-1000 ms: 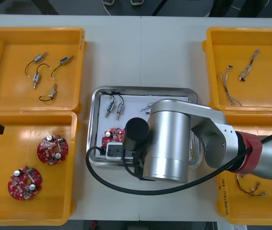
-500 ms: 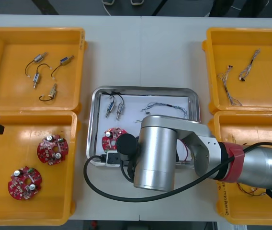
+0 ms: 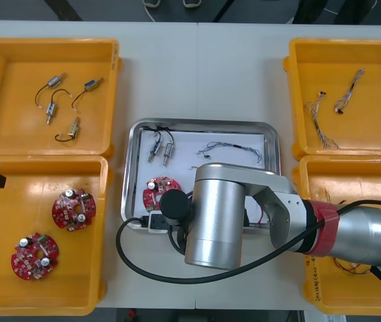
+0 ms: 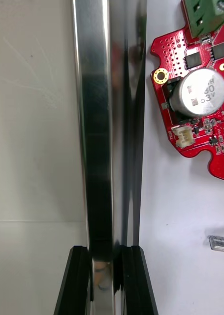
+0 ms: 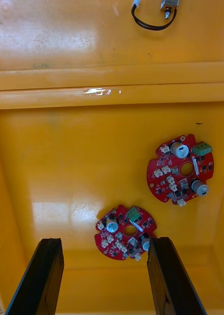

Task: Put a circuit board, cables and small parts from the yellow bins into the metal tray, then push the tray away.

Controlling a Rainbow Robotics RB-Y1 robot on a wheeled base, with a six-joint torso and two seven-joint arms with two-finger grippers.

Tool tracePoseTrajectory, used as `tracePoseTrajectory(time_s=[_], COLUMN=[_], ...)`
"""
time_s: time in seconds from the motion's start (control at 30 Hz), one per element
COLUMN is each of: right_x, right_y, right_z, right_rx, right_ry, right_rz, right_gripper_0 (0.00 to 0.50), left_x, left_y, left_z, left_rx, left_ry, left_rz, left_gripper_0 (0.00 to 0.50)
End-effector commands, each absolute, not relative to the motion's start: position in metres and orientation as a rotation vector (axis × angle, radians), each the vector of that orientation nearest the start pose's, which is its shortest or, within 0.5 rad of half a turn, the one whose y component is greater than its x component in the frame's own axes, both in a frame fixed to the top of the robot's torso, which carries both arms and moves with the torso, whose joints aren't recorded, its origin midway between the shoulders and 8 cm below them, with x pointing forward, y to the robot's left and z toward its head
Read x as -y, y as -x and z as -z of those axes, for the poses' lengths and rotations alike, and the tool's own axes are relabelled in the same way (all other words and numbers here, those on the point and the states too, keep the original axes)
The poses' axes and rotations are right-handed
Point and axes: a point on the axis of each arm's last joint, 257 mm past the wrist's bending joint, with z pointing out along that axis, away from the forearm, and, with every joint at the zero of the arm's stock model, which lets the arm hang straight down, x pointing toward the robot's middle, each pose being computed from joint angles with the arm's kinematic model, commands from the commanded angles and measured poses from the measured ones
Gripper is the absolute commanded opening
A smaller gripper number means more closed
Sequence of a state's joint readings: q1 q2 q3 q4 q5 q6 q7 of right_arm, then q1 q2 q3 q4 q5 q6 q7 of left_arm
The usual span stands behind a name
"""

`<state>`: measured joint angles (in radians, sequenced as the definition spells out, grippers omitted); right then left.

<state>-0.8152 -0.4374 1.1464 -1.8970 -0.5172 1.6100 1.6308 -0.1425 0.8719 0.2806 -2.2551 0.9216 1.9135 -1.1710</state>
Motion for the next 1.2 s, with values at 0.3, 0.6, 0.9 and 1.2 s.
tracePoseTrajectory(time_s=[0.3, 0.6, 0.9, 1.2], right_x=[0.016, 0.022, 0.038, 0.04], right_y=[-0.378, -0.408, -0.442, -0.471], right_z=[0.301, 0.272, 0.249, 0.229], right_rx=[-1.935, -1.879, -1.899, -1.907], right_ry=[1.932, 1.902, 1.86, 1.818], right_rz=[0.44, 0.532, 0.623, 0.684], right_gripper_0=[0.0, 0.0, 0.0, 0.0], left_x=[-0.38, -0.38, -0.38, -0.38], left_y=[-0.356, -0.356, -0.356, -0.356], left_z=[0.142, 0.142, 0.142, 0.142], left_rx=[-2.675, -2.675, -2.675, -2.675], left_ry=[-0.089, -0.089, -0.089, -0.089], left_rz=[-0.132, -0.132, -0.132, -0.132], left_gripper_0=[0.5, 0.5, 0.5, 0.5])
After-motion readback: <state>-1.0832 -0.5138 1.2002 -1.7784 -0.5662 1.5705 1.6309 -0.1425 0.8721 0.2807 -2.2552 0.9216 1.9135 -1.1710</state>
